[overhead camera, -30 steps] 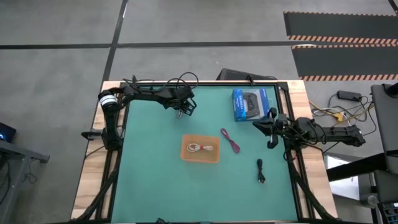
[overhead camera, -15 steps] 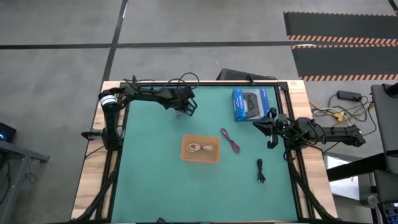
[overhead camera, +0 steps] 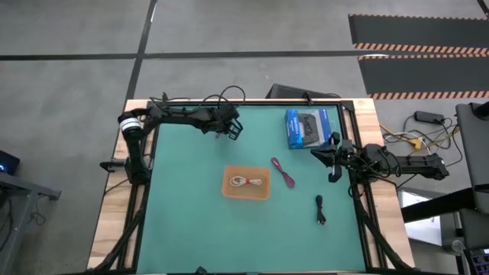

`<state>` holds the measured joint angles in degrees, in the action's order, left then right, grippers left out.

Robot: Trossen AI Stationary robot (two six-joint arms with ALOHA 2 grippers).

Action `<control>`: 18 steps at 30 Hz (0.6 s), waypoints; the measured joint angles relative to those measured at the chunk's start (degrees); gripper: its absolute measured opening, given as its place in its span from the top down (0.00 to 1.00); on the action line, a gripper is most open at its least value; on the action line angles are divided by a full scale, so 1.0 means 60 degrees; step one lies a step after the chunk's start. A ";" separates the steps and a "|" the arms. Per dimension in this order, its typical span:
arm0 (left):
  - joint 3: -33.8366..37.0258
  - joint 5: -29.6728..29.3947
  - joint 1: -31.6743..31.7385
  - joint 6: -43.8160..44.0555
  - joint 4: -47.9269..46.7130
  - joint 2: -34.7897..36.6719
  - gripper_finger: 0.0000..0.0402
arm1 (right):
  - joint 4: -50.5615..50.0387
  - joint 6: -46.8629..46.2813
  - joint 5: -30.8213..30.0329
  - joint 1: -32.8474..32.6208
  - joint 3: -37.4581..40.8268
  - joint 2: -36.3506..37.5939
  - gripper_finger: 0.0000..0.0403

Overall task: Pick and place USB-C Cables
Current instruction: Put the black white charger cable into the orange bin

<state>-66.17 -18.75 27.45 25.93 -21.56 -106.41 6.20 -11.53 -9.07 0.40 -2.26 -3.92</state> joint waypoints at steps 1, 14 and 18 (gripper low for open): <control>-0.0012 -0.0087 -0.0077 -0.0169 0.0024 0.0155 0.96 | 0.0000 0.0000 -0.0003 0.0001 0.0000 0.0000 0.98; 0.0011 -0.0206 -0.2119 -0.2063 0.1683 0.2850 0.96 | -0.0031 0.0018 0.0005 0.0000 0.0000 -0.0094 0.98; 0.0014 -0.0203 -0.2886 -0.2172 0.2133 0.3415 0.96 | -0.0015 0.0034 0.0465 0.0000 0.0011 -0.0188 0.98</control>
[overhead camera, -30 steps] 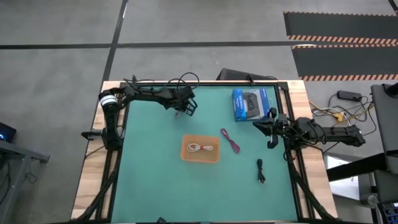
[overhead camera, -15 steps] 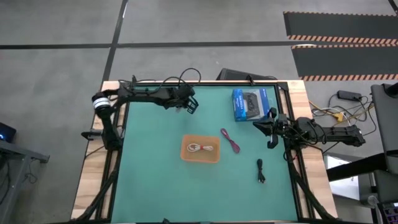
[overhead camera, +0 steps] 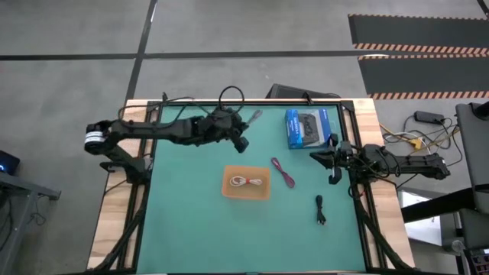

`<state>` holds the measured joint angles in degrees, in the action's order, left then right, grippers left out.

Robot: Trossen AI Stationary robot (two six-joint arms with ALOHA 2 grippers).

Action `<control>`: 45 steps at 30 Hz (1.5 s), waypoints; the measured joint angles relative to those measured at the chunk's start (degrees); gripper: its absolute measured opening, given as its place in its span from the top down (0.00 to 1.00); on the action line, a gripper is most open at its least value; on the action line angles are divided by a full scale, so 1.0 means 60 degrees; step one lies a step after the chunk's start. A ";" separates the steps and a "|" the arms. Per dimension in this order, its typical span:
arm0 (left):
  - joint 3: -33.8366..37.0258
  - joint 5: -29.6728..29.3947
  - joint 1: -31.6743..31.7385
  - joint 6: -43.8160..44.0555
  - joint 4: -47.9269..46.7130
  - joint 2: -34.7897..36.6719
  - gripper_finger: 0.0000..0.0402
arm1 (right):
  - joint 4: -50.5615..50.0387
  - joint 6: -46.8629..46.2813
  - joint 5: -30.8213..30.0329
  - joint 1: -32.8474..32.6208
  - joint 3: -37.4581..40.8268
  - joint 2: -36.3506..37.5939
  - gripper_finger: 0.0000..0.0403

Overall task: Pick and place USB-C Cables
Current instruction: Put the black white charger cable into the orange bin

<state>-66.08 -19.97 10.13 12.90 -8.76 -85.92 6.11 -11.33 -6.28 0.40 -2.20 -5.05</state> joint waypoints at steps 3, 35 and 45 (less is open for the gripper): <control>0.0000 -0.0006 -0.0586 -0.0353 0.0373 0.0199 0.96 | 0.0029 0.0112 0.0303 -0.0004 0.0015 -0.0053 0.98; 0.2932 0.1316 -0.2943 -0.4013 0.8482 0.0308 0.96 | 0.6900 0.2412 0.0585 -0.0423 -0.0111 -0.3479 0.98; 0.2958 0.1737 -0.2950 -0.4147 0.8633 0.0322 0.96 | 0.6965 0.2762 0.0585 -0.0423 -0.1692 -0.5640 0.98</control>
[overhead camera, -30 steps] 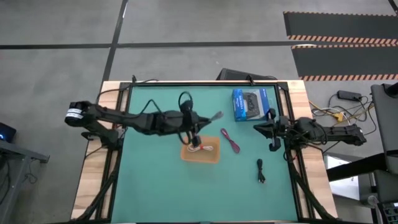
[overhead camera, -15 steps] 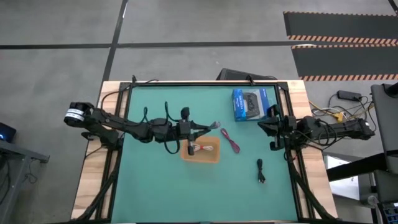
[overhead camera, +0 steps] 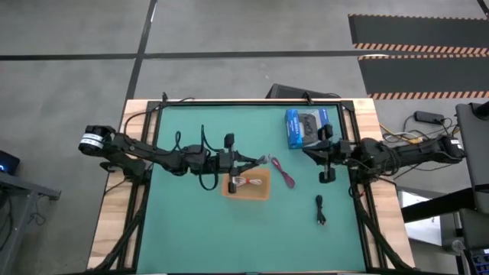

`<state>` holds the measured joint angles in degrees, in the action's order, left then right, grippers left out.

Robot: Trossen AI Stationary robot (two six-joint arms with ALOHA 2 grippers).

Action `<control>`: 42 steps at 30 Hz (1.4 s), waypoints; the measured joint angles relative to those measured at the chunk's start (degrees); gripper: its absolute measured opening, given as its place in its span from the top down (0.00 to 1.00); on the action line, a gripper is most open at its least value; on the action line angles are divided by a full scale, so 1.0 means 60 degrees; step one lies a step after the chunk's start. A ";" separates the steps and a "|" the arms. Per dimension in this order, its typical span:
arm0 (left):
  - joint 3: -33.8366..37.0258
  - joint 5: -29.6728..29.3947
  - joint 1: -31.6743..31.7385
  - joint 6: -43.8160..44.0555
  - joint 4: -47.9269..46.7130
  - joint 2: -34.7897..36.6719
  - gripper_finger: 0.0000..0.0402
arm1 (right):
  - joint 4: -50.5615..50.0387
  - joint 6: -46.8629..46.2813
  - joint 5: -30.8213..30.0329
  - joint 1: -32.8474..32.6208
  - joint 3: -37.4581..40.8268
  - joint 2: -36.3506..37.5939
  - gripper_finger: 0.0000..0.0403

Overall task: Pick and place USB-C Cables
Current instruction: Put the black white charger cable into the orange bin

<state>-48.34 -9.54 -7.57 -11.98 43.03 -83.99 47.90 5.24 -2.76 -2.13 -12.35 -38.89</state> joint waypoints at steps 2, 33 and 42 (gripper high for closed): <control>0.0000 0.0094 -0.0011 -0.0176 0.0004 0.0005 0.96 | 0.0000 0.0102 0.0000 0.0000 -0.0304 -0.0405 0.98; 0.2537 0.0540 -0.0033 -0.0314 0.3788 0.0114 0.95 | 0.1233 0.0664 0.1493 -0.0018 -0.4369 -0.6149 0.98; 0.2668 0.0540 -0.0033 -0.0315 0.4057 0.0334 0.95 | 0.1114 0.0723 0.1788 -0.0022 -0.4887 -0.6524 0.95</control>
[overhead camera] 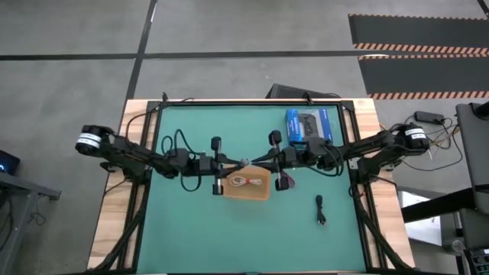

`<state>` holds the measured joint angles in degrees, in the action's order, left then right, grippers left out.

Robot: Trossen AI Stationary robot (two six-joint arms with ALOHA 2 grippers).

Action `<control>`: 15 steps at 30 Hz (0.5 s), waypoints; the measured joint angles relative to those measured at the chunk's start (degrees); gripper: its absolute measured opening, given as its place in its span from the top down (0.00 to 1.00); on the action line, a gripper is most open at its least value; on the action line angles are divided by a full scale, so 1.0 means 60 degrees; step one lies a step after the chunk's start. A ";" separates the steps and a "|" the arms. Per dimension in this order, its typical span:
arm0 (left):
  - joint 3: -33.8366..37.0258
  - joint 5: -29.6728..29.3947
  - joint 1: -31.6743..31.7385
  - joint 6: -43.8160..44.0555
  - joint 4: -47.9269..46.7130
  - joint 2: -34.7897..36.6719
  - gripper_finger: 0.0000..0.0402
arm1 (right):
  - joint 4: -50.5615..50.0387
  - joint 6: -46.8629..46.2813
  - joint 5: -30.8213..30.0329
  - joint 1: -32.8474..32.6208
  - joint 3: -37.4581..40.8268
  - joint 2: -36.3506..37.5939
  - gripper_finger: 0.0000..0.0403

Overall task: Pick and place USB-C Cables
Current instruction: Put the black white charger cable into the orange bin

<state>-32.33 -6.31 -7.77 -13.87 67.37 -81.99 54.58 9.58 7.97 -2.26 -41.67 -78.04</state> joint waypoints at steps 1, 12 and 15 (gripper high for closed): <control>0.0013 0.0000 0.0000 -0.0003 -0.0041 0.0065 0.95 | -0.0010 -0.0004 0.0000 0.0000 -0.0022 0.0000 0.94; 0.0017 -0.0062 0.0007 -0.0003 -0.0026 0.0118 0.96 | -0.0173 -0.0208 -0.0101 -0.0018 -0.0282 -0.0011 0.61; -0.0016 -0.0335 0.0009 -0.0009 0.0026 0.0118 0.96 | -0.0232 -0.0350 -0.0152 -0.0018 -0.0383 -0.0014 0.54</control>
<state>-32.42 -8.31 -7.71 -13.92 67.53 -81.28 53.19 7.49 7.05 -2.37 -43.97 -78.13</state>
